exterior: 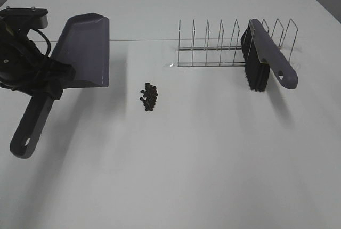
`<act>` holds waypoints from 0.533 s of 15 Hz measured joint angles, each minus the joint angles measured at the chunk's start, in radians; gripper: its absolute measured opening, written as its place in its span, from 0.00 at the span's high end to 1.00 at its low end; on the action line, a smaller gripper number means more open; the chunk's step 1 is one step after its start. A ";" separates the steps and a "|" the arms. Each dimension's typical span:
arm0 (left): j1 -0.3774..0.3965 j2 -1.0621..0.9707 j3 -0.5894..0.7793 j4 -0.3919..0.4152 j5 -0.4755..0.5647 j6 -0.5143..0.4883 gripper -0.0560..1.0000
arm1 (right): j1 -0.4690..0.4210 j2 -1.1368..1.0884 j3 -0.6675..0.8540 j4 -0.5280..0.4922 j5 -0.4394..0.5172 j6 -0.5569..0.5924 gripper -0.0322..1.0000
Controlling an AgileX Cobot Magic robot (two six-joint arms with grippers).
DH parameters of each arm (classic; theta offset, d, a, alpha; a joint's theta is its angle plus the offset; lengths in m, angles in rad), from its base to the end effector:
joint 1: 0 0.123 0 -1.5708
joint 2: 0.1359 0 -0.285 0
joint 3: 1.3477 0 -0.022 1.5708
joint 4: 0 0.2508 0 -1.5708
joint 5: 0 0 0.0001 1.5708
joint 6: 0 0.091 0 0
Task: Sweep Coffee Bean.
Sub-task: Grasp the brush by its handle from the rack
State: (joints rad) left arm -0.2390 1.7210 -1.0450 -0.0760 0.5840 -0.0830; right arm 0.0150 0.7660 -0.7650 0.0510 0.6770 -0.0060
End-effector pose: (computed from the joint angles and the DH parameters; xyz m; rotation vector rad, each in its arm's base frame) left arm 0.3260 -0.0834 0.1916 0.1390 2.7495 -0.1633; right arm 0.1467 0.0051 0.3394 0.0019 2.1613 0.0626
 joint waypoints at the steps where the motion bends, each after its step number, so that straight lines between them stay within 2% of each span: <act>1: 0.000 0.000 0.000 0.000 0.000 0.000 0.57 | 0.000 0.044 -0.027 0.012 -0.001 -0.017 0.24; 5: 0.000 0.000 0.000 0.001 0.000 0.001 0.57 | 0.000 0.430 -0.296 0.113 -0.006 -0.154 0.24; 6: 0.000 0.000 0.000 0.001 0.001 0.001 0.57 | 0.000 0.585 -0.426 0.167 0.003 -0.177 0.24; 8: 0.000 0.000 0.000 0.001 0.004 0.002 0.57 | 0.000 0.691 -0.522 0.183 0.037 -0.182 0.24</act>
State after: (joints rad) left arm -0.2390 1.7210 -1.0450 -0.0750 0.5880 -0.0810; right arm 0.0150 1.4570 -1.2870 0.2340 0.7140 -0.1880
